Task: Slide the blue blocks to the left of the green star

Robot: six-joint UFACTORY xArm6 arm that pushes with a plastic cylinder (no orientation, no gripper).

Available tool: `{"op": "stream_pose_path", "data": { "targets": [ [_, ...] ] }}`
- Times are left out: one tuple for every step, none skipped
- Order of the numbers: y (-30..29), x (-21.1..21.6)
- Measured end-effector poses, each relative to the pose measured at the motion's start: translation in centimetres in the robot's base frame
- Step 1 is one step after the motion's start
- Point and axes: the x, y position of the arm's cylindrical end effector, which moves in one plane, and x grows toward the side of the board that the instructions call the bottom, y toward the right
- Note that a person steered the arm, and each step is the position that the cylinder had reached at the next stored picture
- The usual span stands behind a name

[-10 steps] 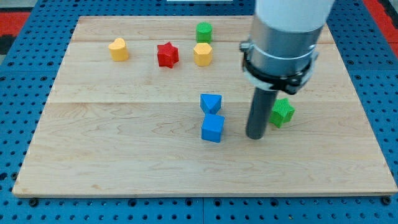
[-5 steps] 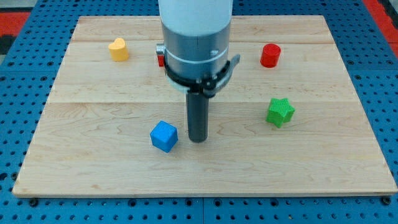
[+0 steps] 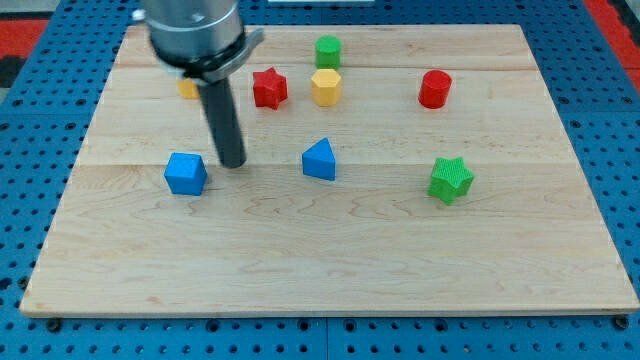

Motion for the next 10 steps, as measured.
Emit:
{"op": "stream_pose_path", "data": {
  "targets": [
    [5.6, -1.5],
    [10.4, 0.8],
    [10.5, 2.2],
    [7.5, -0.2],
    [0.4, -0.6],
    [-9.3, -0.7],
    [-14.5, 0.5],
    [-8.6, 3.4],
    [-1.9, 4.3],
    [-3.3, 5.1]
  ]
}}
